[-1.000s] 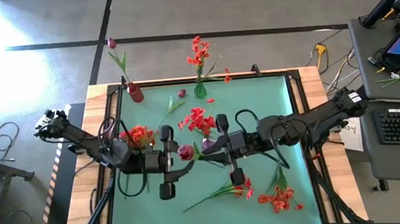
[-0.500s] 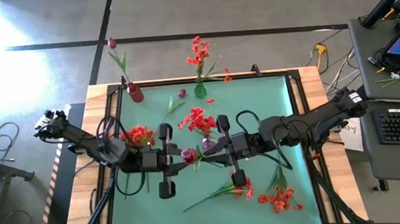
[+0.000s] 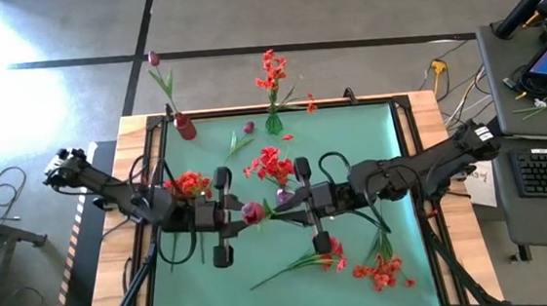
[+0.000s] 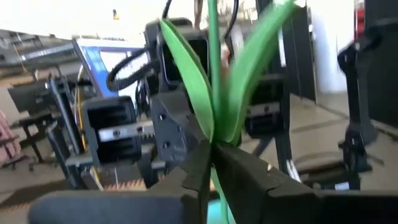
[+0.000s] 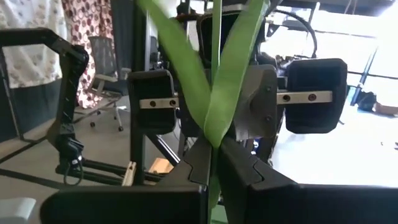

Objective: Sort flowers into vase by color
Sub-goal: Put the right pink flower into the red vase

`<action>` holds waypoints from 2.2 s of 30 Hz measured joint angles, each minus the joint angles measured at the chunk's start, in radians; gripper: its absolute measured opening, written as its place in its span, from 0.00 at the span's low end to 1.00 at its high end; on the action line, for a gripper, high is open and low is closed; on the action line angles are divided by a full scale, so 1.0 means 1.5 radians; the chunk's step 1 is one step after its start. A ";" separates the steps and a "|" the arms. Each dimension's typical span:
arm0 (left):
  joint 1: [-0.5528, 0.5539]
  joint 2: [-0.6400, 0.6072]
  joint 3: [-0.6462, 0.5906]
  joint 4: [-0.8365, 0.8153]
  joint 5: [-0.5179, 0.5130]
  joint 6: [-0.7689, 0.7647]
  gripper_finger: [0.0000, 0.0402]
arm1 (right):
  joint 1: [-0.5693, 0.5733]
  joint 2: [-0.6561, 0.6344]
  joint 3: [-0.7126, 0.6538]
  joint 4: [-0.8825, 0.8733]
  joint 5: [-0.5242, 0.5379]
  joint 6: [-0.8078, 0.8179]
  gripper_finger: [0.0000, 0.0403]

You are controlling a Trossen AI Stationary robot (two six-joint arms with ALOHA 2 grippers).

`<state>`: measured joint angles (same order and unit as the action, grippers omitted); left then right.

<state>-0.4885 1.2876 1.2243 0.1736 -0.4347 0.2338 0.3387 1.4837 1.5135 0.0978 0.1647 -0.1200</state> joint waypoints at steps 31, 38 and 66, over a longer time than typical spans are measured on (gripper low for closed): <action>0.039 -0.002 -0.002 0.041 0.062 -0.011 0.26 | -0.004 0.003 0.002 0.012 -0.005 -0.026 0.03; 0.039 -0.002 0.007 0.026 0.111 -0.009 0.29 | -0.004 0.004 0.001 0.003 -0.004 -0.043 0.03; 0.054 0.010 0.024 0.017 0.094 -0.009 0.01 | -0.004 0.005 -0.001 0.005 0.000 -0.042 0.05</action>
<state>-0.4076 1.3020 1.2606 0.1991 -0.2934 0.2195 0.3325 1.4918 1.5127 0.1055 0.1646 -0.1827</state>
